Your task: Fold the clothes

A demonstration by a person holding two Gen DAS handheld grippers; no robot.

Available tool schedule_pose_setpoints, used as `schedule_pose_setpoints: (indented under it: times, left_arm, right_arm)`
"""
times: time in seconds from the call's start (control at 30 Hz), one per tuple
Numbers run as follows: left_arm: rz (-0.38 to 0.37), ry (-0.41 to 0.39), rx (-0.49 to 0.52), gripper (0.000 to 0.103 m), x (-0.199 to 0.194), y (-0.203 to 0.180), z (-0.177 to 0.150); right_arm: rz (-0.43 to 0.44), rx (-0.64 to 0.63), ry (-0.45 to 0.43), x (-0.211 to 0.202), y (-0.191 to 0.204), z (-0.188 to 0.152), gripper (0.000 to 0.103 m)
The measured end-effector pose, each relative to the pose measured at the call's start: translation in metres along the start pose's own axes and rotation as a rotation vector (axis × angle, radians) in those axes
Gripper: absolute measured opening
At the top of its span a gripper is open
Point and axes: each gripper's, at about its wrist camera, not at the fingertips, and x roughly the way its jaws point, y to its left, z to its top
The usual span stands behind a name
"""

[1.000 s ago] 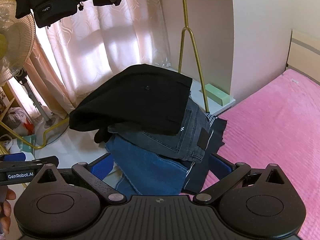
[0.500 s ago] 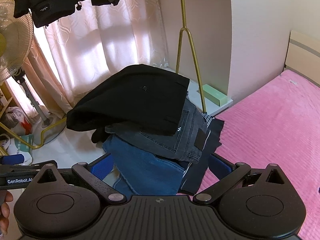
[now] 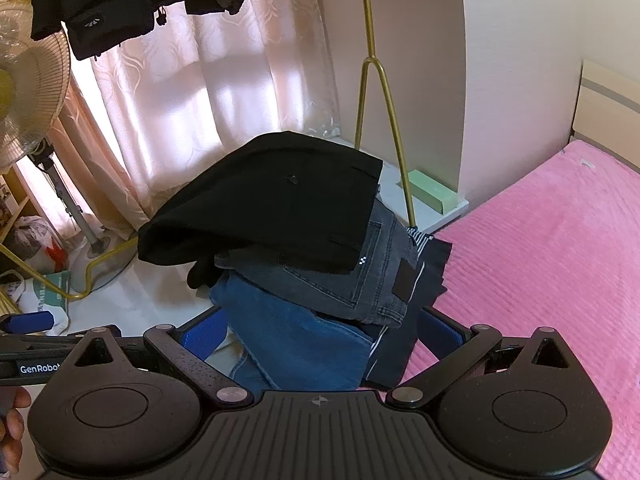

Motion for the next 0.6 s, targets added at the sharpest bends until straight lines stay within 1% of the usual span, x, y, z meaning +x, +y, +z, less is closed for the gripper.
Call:
schedule_pose_setpoints:
  times: [0.4, 0.6]
  left_arm:
    - [0.007, 0.004, 0.006, 0.102, 0.0009, -0.0045, -0.0019]
    - [0.021, -0.008, 0.045, 0.102, -0.0007, -0.0090, -0.0032]
  right_arm:
    - [0.000, -0.012, -0.005, -0.0021, 0.0014, 0.0018, 0.103]
    - [-0.002, -0.038, -0.018, -0.0038, -0.0014, 0.0025, 0.103]
